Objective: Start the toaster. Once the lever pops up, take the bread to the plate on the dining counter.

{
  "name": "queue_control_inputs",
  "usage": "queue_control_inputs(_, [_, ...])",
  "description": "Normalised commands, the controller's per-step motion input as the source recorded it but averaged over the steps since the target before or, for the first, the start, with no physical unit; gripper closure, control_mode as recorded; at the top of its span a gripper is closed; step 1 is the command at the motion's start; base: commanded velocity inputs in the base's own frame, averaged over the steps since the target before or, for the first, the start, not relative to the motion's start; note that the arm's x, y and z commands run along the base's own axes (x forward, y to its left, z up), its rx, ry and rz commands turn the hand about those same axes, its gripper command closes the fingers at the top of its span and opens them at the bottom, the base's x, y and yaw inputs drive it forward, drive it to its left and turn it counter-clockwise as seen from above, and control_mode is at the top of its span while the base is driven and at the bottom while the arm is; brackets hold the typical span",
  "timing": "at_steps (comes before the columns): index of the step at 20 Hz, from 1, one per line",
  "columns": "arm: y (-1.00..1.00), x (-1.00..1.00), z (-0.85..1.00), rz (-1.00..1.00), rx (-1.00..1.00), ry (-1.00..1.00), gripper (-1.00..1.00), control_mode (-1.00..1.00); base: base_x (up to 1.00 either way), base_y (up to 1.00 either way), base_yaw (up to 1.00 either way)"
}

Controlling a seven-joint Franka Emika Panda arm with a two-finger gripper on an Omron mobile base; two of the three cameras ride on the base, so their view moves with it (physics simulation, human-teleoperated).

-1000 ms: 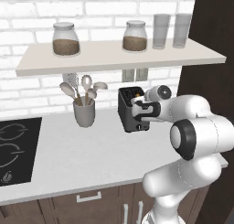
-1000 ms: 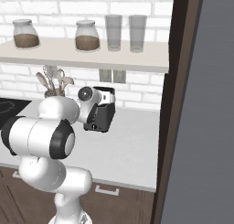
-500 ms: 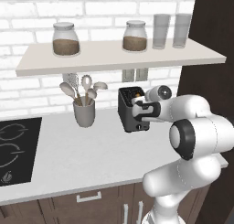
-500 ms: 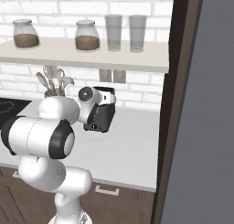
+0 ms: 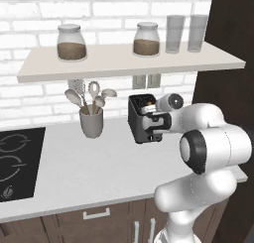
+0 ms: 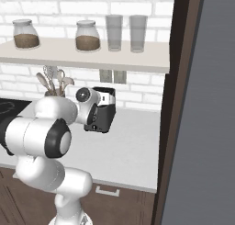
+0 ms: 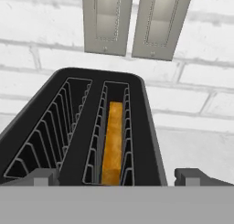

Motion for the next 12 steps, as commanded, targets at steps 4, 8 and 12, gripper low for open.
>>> queue_control_inputs(4, [0.12, 0.0, 0.0, -0.01, 0.0, 0.0, -1.0, -1.0, 0.0, 0.0, 0.0])
queue_control_inputs(8, [0.0, 0.0, 0.0, 0.0, 0.0, 0.0, -1.0, -1.0, 0.0, 0.0, 0.0])
queue_control_inputs(12, [0.0, 0.0, 0.0, 0.0, 0.0, 0.0, -1.0, -1.0, 0.0, 0.0, 0.0])
